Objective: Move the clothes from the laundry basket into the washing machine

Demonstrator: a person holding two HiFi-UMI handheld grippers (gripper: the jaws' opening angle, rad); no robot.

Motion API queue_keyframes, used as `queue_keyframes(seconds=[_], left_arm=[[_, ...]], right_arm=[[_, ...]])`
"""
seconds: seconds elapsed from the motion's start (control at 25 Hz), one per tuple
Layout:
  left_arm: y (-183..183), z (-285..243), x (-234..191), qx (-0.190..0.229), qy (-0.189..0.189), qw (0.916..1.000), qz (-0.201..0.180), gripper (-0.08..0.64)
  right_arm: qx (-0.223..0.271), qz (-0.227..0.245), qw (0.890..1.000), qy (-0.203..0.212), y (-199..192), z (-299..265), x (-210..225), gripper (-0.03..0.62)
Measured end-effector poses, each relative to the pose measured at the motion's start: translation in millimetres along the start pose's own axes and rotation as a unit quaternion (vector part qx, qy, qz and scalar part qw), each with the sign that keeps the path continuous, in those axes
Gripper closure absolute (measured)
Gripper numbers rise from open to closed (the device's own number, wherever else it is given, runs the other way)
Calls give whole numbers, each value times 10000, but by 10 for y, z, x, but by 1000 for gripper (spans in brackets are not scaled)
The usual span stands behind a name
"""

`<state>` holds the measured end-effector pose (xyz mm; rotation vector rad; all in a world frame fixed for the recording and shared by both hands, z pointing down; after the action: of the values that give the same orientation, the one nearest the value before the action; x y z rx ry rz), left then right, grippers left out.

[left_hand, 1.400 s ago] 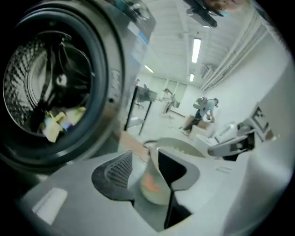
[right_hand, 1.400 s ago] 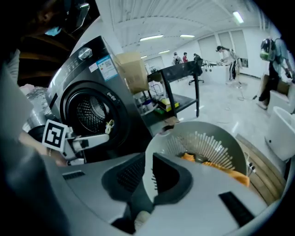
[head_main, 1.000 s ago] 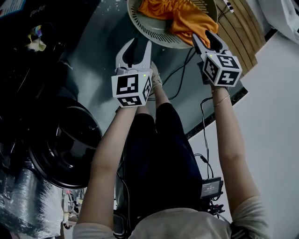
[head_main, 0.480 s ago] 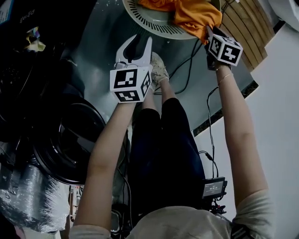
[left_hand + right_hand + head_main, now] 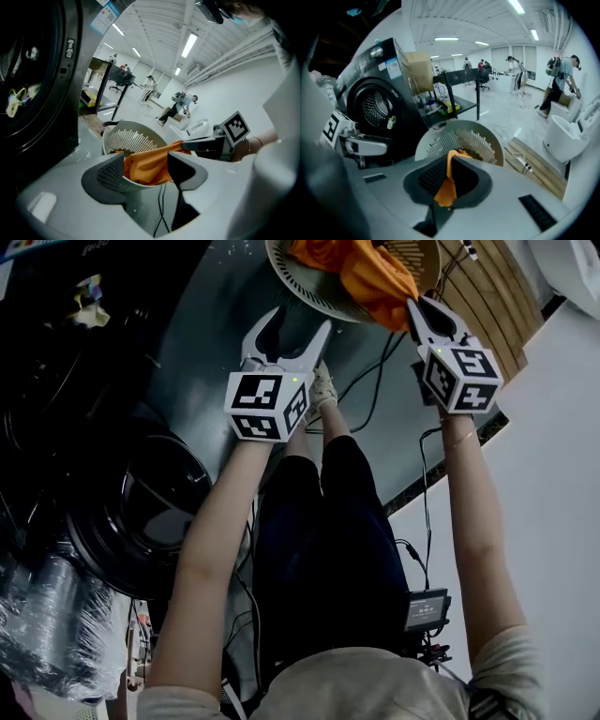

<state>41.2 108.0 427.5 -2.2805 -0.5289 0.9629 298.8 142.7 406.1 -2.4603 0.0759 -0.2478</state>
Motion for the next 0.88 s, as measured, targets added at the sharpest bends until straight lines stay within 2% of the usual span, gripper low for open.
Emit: queue_keyframes(seconds=[0.16, 0.32, 0.48, 0.56, 0.6, 0.64, 0.68, 0.72, 0.8, 0.88], left_arm=[[222, 95, 194, 181, -454, 9974, -533, 250], [452, 184, 300, 260, -729, 9905, -1132, 222], [644, 314, 280, 372, -656, 9886, -1305, 221], [736, 437, 197, 652, -495, 9894, -1196, 221], [787, 513, 143, 843, -402, 9895, -1101, 234], [837, 592, 88, 1002, -302, 9893, -1019, 288], [877, 667, 37, 1097, -191, 9891, -964, 416], [903, 733, -12, 1127, -73, 9892, -930, 479], [915, 840, -114, 1061, 183, 9905, -860, 502], [892, 959, -223, 952, 460, 9917, -730, 508]], right_arm=[[707, -53, 9956, 614, 428, 339, -430, 558], [1214, 2, 9838, 1316, 823, 533, -898, 558], [1565, 306, 9642, 2118, 1148, 650, -1363, 558], [1760, 415, 9512, 2500, 1262, 698, -1591, 558], [1846, 442, 9448, 2672, 1299, 704, -1695, 558], [1919, 450, 9388, 2824, 1322, 694, -1783, 558], [1985, 434, 9336, 2951, 1333, 669, -1848, 558], [2056, 402, 9296, 3032, 1333, 631, -1890, 558], [2180, 368, 9282, 2992, 1313, 538, -1914, 558], [2105, 423, 9351, 2820, 1268, 440, -1912, 557]])
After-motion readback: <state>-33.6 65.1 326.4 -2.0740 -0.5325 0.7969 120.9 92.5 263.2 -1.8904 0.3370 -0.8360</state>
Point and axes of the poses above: the fingertips, and each gripper's own axes: z backward along the fingers, x to its right, y out of its top, the point moved 10 cm from there along z, backward along the fingers, and after that the axes turned 1 degree about -y, right-handed, at the moved point
